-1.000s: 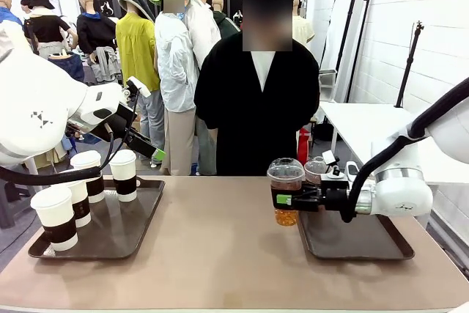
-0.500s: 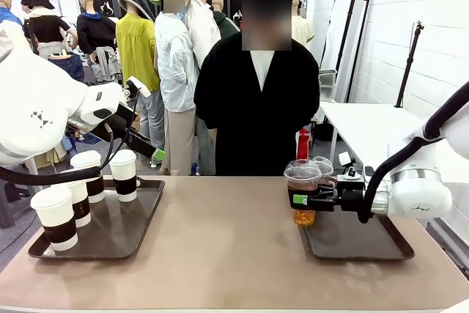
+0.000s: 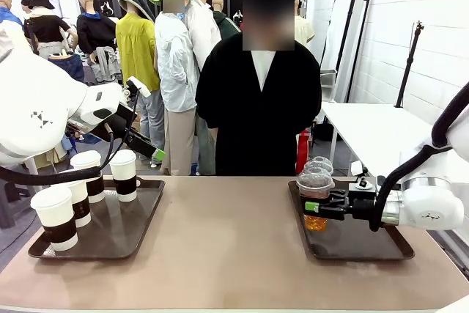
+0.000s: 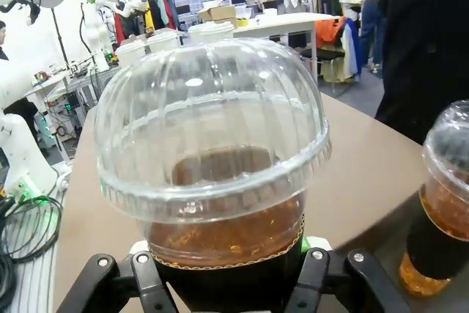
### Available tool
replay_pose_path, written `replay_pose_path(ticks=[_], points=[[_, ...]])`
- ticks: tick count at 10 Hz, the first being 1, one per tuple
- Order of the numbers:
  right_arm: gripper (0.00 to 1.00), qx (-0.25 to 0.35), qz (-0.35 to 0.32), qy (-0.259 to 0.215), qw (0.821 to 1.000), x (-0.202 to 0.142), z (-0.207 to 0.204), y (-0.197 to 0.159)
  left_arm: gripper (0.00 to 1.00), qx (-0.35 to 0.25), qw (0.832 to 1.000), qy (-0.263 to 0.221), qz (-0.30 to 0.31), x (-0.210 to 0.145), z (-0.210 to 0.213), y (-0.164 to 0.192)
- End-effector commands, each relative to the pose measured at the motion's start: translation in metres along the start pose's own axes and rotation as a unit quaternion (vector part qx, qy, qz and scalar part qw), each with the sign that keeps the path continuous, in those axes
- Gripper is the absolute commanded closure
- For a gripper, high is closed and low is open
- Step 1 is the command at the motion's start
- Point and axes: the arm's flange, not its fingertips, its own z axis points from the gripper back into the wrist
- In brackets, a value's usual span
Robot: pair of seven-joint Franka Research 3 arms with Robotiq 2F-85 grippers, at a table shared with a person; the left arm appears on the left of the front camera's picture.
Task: Distribute the coffee onto the tray.
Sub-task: Pick up another iced Americano from the middle of the table and place it on the right Handle tray.
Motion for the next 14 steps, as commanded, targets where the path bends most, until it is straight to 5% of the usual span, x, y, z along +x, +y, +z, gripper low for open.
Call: replay_pose_path(ticks=[1, 8, 14], points=[[0.38, -0.005, 0.018, -0.024, 1.0, -0.015, 0.023, 0.042, 0.0, -0.001, 1.0, -0.001, 0.002, -0.001, 0.0, 0.001], [0.38, -0.047, 0.03, -0.072, 0.996, -0.047, 0.035, 0.03, 0.0, -0.001, 1.0, -0.001, 0.002, -0.001, 0.0, 0.001], [0.38, -0.06, 0.019, -0.068, 0.996, -0.06, 0.03, 0.023, 0.0, -0.001, 1.0, -0.001, 0.002, -0.001, 0.0, 0.001]])
